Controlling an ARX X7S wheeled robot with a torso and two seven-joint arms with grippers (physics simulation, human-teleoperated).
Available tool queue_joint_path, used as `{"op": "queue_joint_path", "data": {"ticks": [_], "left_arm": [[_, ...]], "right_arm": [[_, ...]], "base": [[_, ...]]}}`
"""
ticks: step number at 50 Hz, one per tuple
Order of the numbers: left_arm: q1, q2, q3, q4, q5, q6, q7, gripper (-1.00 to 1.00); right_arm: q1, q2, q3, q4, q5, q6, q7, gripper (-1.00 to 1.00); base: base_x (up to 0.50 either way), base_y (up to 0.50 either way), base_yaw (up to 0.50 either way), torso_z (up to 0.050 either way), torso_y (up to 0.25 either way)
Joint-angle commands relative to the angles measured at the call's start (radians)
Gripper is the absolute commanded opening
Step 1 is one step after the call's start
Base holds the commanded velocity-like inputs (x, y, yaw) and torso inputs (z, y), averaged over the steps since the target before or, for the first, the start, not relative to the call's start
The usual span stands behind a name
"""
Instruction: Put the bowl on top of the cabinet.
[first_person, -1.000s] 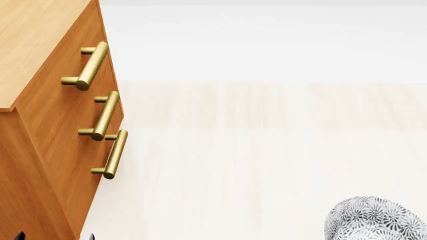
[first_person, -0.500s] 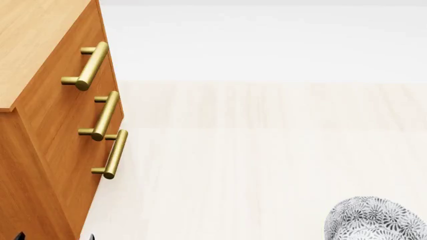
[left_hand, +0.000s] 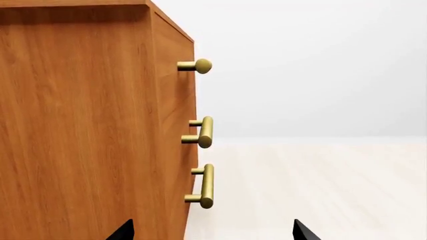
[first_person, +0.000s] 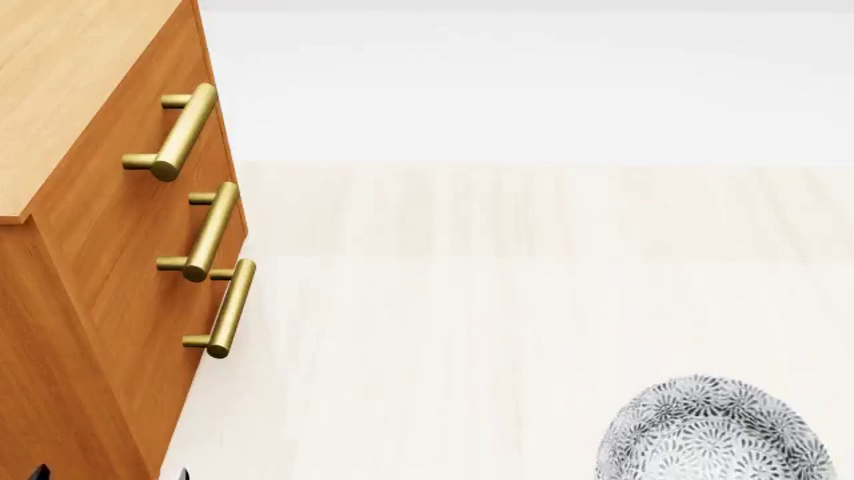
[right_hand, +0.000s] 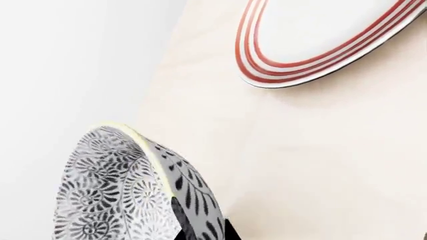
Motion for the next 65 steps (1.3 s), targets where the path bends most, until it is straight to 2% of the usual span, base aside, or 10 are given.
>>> {"op": "queue_joint_path", "data": {"ticks": [1,37,65], "left_arm": [[-0.004,0.009,-0.011,-0.008,0.03,0.001,-0.008,1.0],[-0.004,0.002,0.005,-0.001,0.033,0.002,-0.014,1.0],[0.026,-0.017,0.021,0.047,0.043,0.013,-0.021,1.0]], "right_arm": [[-0.004,-0.009,0.012,-0.014,-0.028,-0.01,-0.018,-1.0],[-0.079,-0.006,-0.009,-0.163,-0.237,-0.115,-0.031,-1.0],[-0.006,0.038,-0.075,-0.257,-0.445,-0.039,0.137,-1.0]], "base": [[0.0,0.0,0.0,0.0,0.0],[0.0,0.0,0.0,0.0,0.0],[0.0,0.0,0.0,0.0,0.0]]}}
